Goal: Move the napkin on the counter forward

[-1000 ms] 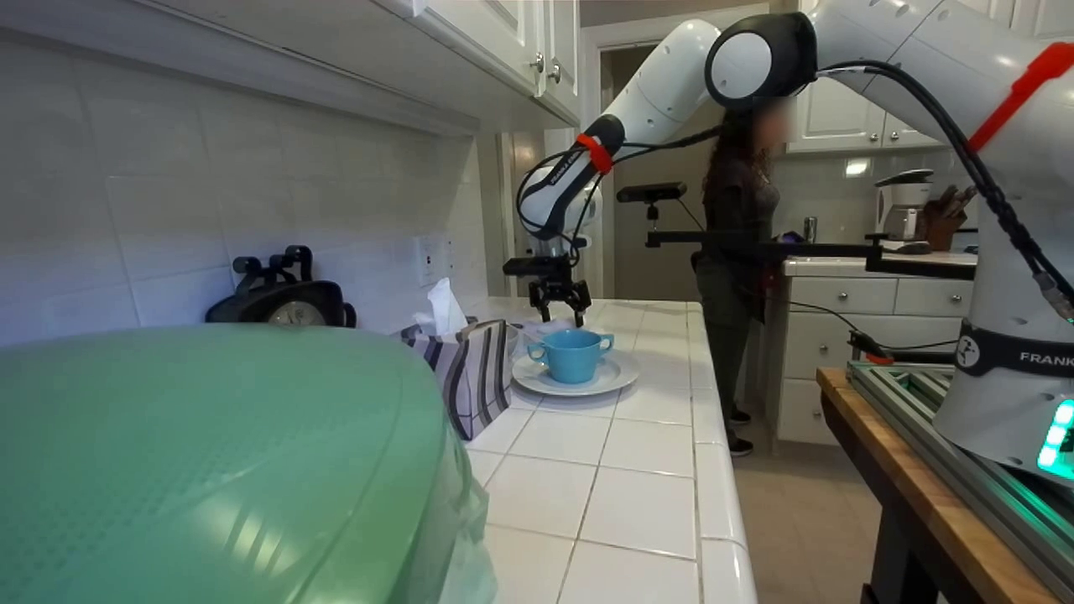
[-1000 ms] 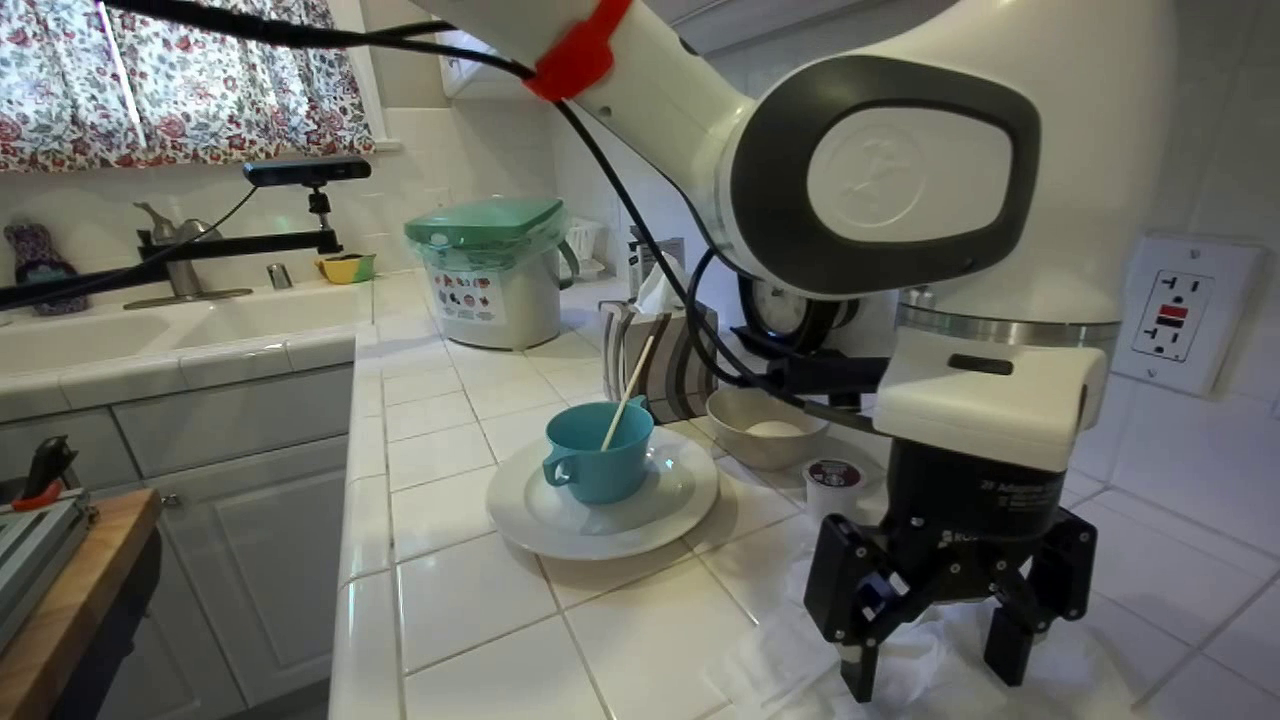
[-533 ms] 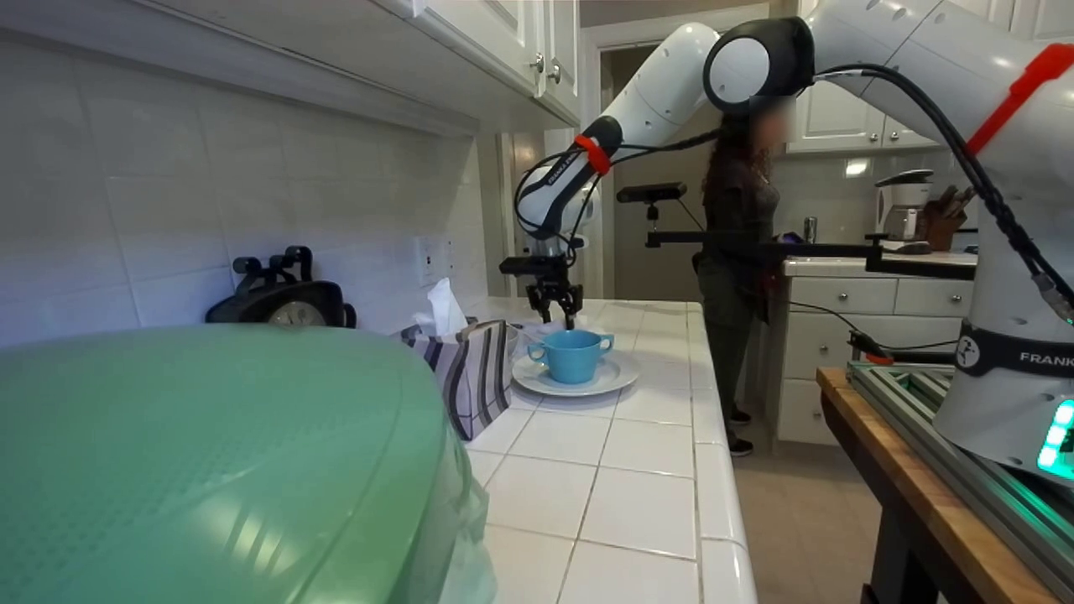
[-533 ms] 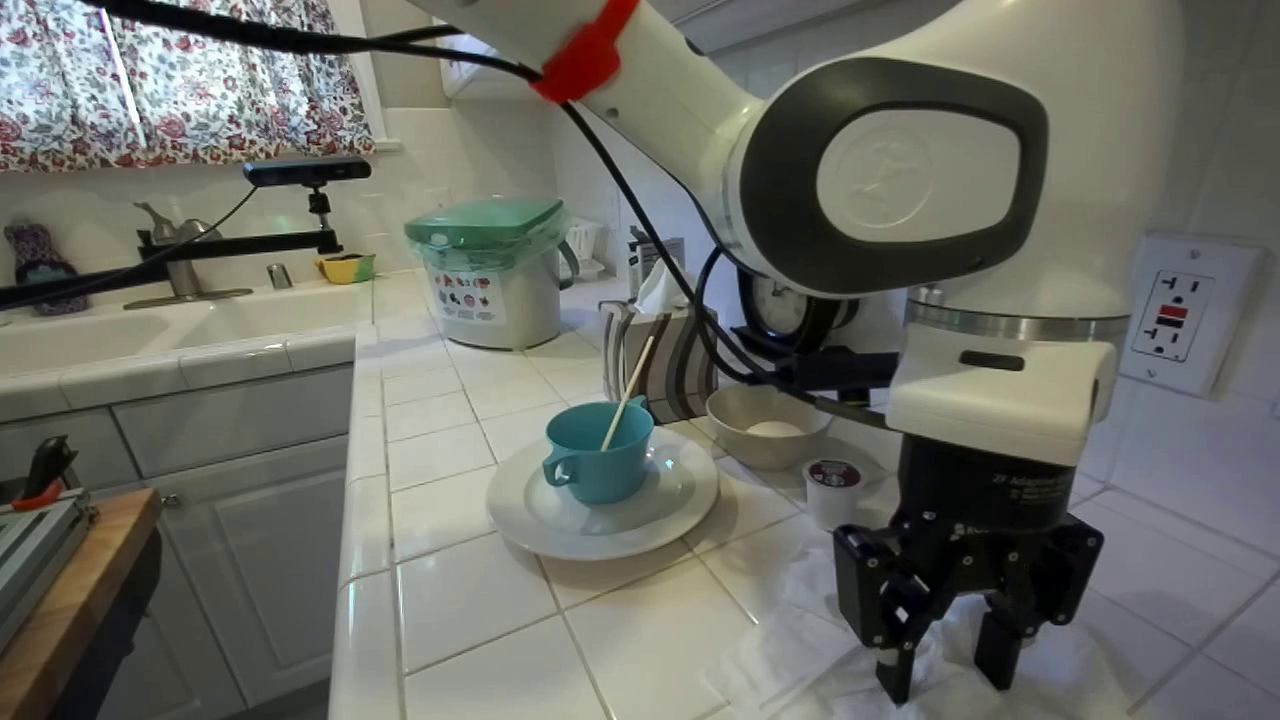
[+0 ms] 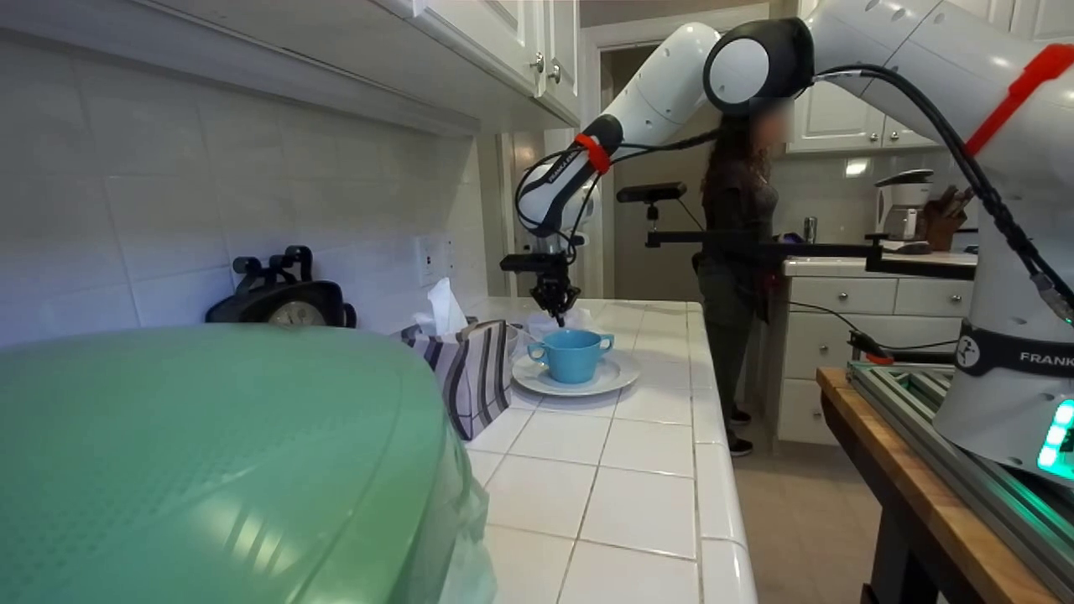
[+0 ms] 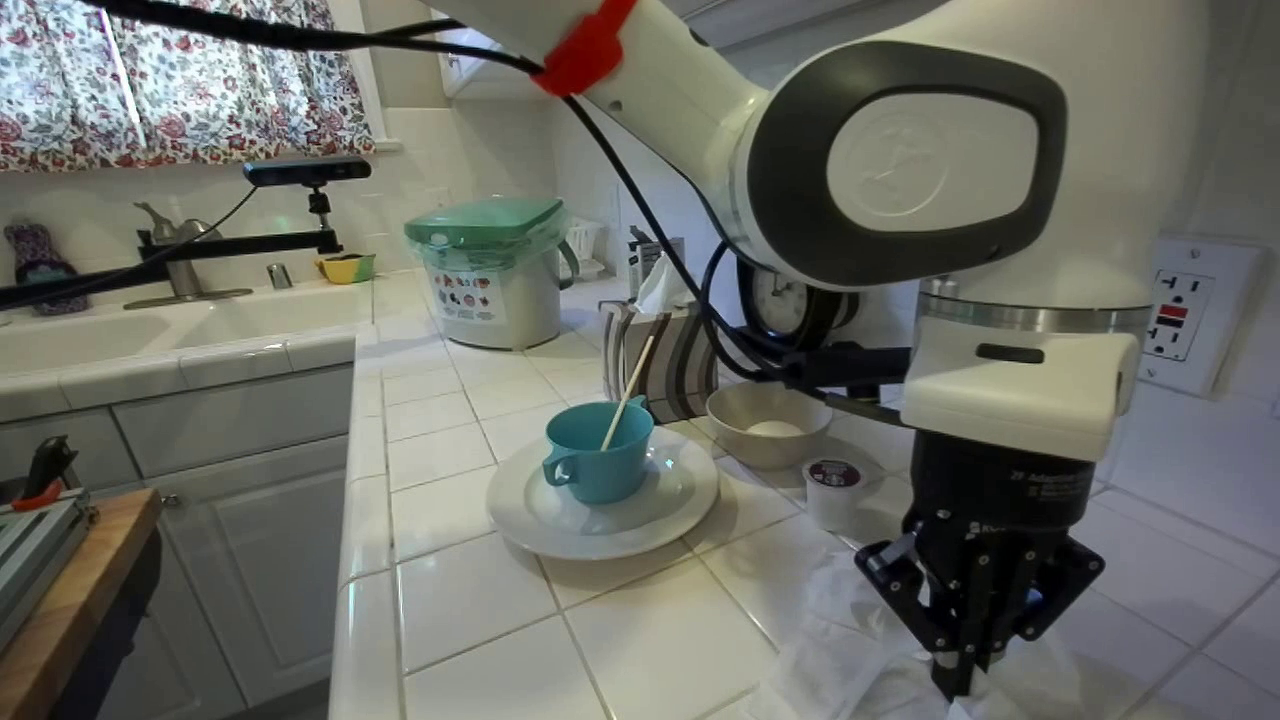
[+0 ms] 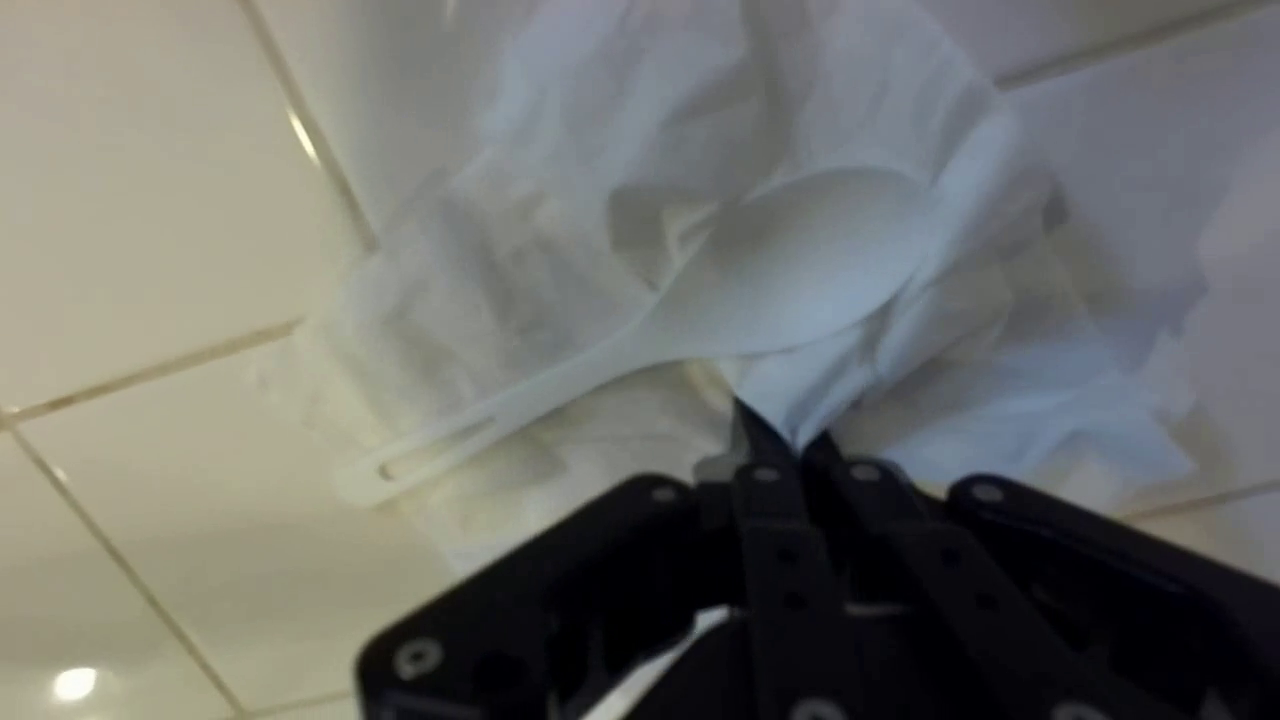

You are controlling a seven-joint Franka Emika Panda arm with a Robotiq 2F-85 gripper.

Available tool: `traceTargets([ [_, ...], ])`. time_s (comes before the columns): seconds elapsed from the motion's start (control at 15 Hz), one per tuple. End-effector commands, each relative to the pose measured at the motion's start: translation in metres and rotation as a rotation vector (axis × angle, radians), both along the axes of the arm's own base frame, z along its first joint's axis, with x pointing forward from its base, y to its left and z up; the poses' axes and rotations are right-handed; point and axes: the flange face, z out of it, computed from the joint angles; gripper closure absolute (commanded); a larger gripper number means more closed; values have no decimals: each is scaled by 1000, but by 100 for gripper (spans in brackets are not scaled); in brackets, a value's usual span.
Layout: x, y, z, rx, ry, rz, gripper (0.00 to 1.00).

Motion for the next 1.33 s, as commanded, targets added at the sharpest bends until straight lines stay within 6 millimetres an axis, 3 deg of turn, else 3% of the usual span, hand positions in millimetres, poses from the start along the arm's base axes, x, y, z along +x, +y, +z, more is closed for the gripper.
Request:
traceTargets([
  [0.0, 1, -7, 14, 8, -13, -18, 100],
  [0.47, -4, -8, 66, -3, -41, -71, 100],
  [0.93, -1, -6, 97, 6, -144, -187, 100],
  [1.27, -19, -7, 128, -1, -160, -189, 100],
])
